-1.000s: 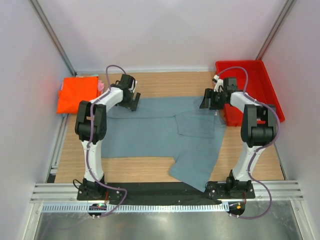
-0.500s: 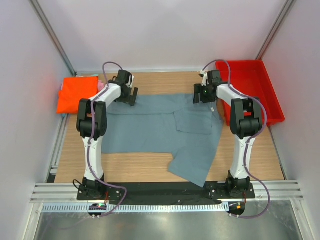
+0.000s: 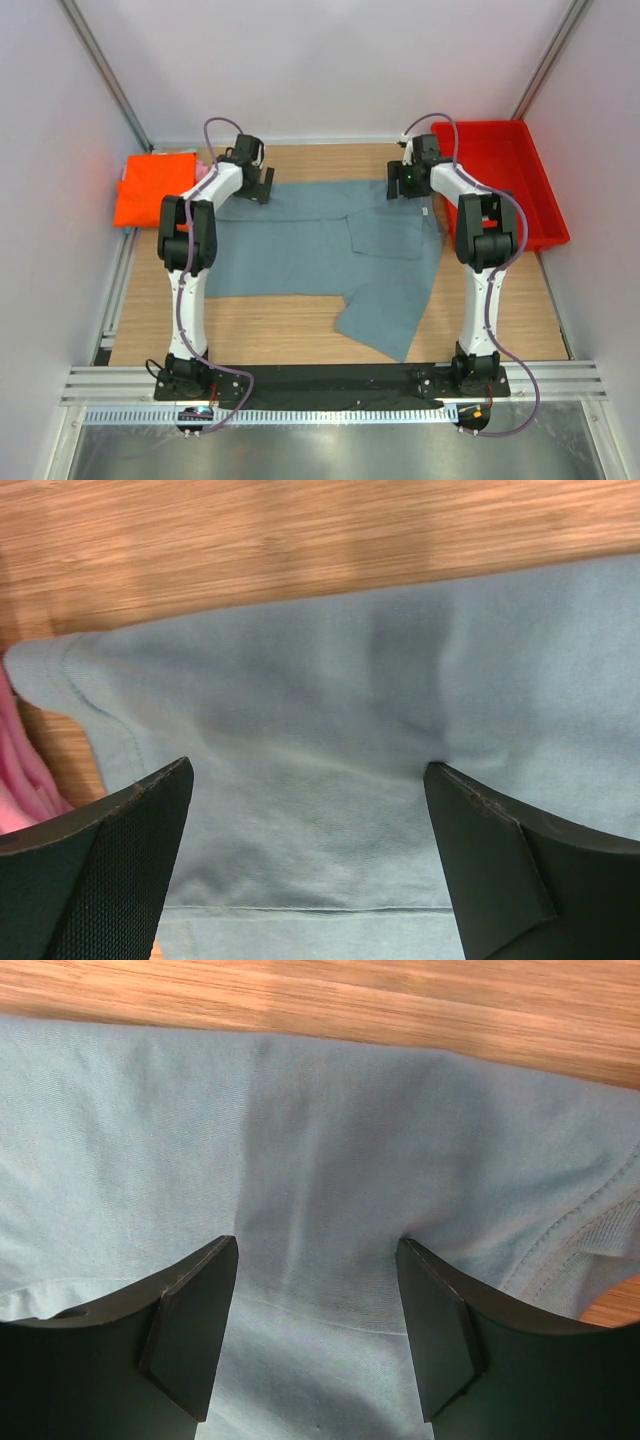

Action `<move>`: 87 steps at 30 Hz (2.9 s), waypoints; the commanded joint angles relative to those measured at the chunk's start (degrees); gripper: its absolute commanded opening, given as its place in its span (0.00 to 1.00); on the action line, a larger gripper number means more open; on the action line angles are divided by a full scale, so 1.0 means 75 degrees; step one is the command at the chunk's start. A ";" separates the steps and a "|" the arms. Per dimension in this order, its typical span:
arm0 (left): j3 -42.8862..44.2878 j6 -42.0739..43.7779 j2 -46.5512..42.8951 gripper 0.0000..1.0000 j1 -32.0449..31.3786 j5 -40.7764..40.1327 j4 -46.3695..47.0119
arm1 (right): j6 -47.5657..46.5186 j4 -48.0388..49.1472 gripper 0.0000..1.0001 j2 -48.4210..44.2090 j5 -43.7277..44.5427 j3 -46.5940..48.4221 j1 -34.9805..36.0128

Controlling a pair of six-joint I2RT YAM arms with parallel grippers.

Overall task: Fold and stack the t-shirts
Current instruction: Fold the tshirt

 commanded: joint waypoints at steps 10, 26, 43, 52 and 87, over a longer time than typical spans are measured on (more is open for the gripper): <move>-0.0760 -0.0320 -0.3510 1.00 -0.0226 0.0615 0.0495 | -0.0556 0.1259 0.73 -0.4169 -0.0177 -0.2698 -0.0006; -0.4074 0.0700 -0.6974 0.80 -0.0461 0.1764 -0.1122 | -0.5674 -0.2146 0.72 -1.0255 -0.2697 -0.7461 0.0873; -0.5415 0.1322 -0.7152 0.86 -0.0461 0.1563 -0.0500 | -0.6910 -0.2772 0.66 -1.0139 -0.2732 -0.8656 0.2631; -0.5074 0.1380 -0.6496 0.85 -0.0473 0.1177 -0.0734 | -0.6804 -0.2020 0.68 -0.9858 -0.2064 -0.8986 0.3322; -0.2871 0.1861 -0.3753 0.84 -0.0426 -0.1682 -0.1297 | -0.9253 -0.4869 0.68 -0.7268 -0.3635 -0.7660 0.3979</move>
